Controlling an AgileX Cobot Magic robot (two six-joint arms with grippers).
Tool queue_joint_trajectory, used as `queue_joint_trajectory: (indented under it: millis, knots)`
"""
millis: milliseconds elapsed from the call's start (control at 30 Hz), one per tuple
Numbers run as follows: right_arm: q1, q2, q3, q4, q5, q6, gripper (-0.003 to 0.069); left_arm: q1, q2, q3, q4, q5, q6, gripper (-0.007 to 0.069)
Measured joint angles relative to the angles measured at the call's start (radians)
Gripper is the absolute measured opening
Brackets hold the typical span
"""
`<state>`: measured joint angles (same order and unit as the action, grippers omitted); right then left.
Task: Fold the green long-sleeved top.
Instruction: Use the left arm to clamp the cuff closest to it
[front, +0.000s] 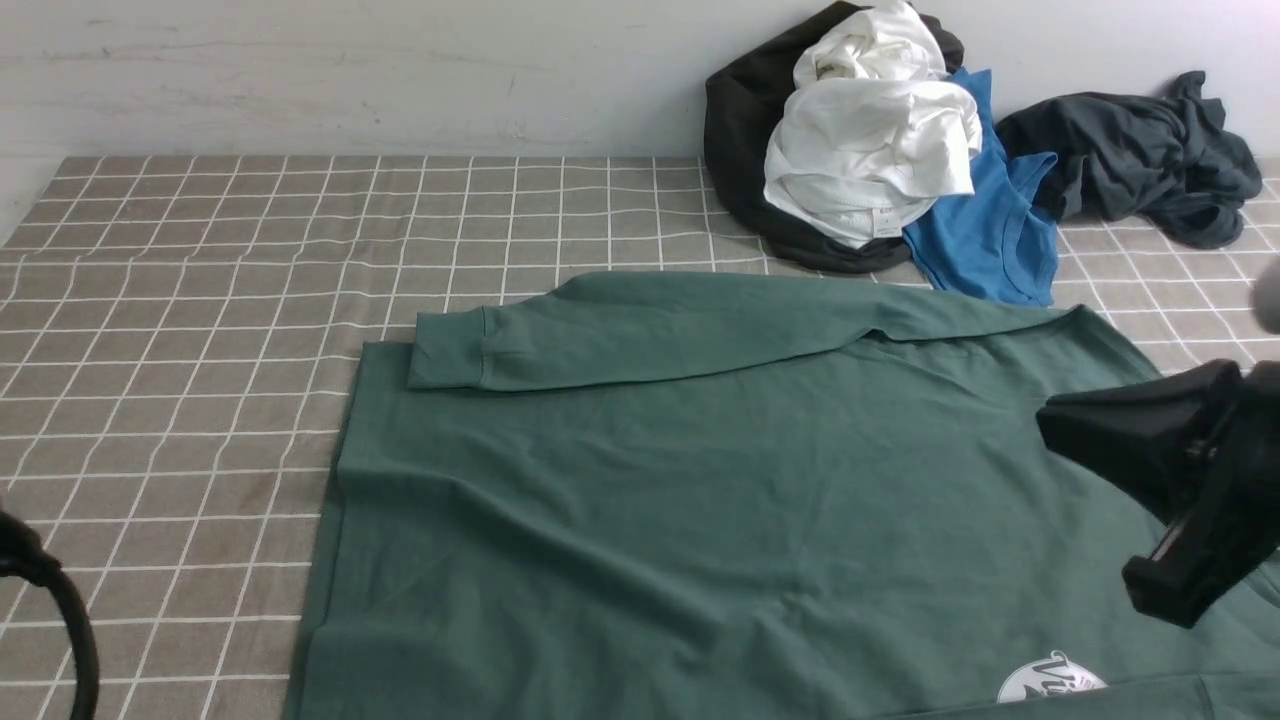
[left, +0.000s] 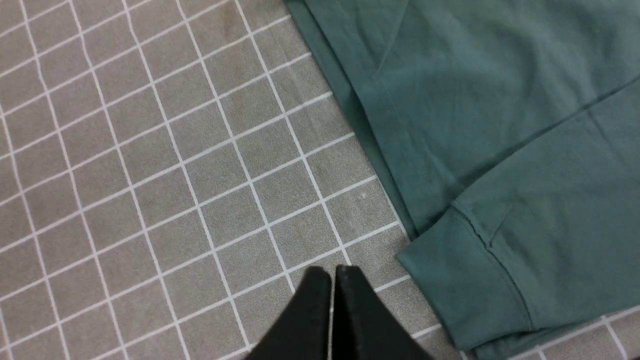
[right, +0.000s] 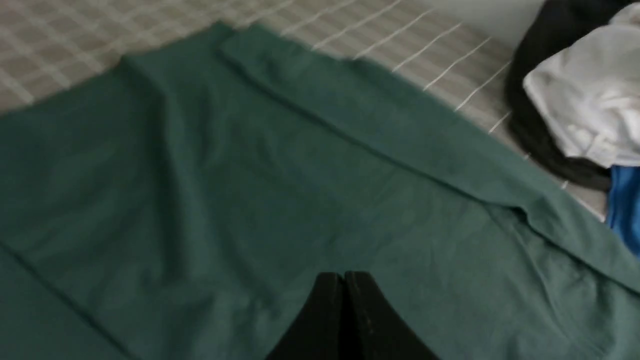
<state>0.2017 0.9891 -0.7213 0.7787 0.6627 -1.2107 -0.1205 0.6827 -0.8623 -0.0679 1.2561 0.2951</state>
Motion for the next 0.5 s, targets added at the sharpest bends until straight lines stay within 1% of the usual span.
queue_joint_trajectory:
  millis: [33, 67, 100, 133, 167, 200, 233, 267, 300, 333, 367, 400, 467, 500]
  knots:
    - [0.005, 0.023, -0.042, -0.108, 0.041, 0.081, -0.0014, -0.004, 0.010, 0.000, 0.000, 0.000, 0.000, -0.0007]
    - [0.004, 0.023, -0.051, -0.130, 0.047, 0.097, -0.0014, -0.004, 0.011, 0.000, 0.000, 0.000, 0.000, -0.0007]
    - [0.010, 0.052, -0.118, -0.319, 0.093, 0.248, -0.0014, -0.005, 0.023, 0.000, 0.000, 0.000, 0.001, -0.0007]
    - [0.013, 0.065, -0.150, -0.420, 0.113, 0.342, -0.0014, -0.005, 0.027, 0.000, 0.000, 0.000, 0.001, -0.0007]
    - [0.014, 0.083, -0.195, -0.572, 0.145, 0.500, -0.0014, -0.005, 0.031, 0.000, 0.000, 0.000, 0.001, -0.0007]
    - [0.014, 0.097, -0.230, -0.697, 0.172, 0.643, -0.0014, -0.005, 0.033, 0.000, 0.000, 0.000, 0.001, -0.0007]
    - [0.014, 0.102, -0.236, -0.722, 0.172, 0.643, -0.0014, -0.005, 0.033, 0.000, 0.000, 0.000, 0.001, -0.0007]
    - [0.014, 0.115, -0.278, -0.887, 0.216, 0.843, -0.0014, -0.005, 0.034, 0.000, 0.000, 0.000, 0.001, -0.0007]
    - [0.014, 0.126, -0.307, -1.004, 0.265, 1.019, -0.0014, -0.005, 0.034, 0.000, -0.001, 0.000, -0.001, -0.0007]
    - [0.014, 0.131, -0.324, -1.072, 0.299, 1.117, -0.0014, -0.005, 0.034, 0.000, -0.003, 0.000, -0.005, -0.0007]
    - [0.014, 0.135, -0.335, -1.109, 0.327, 1.175, -0.0014, -0.005, 0.034, 0.000, -0.006, 0.000, -0.011, -0.0007]
    - [0.019, 0.136, -0.340, -1.118, 0.354, 1.224, -0.0014, -0.005, 0.036, 0.000, -0.010, 0.000, -0.016, -0.0007]
    - [0.038, 0.136, -0.341, -1.103, 0.412, 1.249, -0.0014, -0.005, 0.040, 0.000, -0.017, 0.000, -0.026, -0.0007]
    - [0.072, 0.136, -0.337, -1.053, 0.462, 1.235, -0.0014, -0.006, 0.049, 0.000, -0.031, 0.000, -0.034, -0.0007]
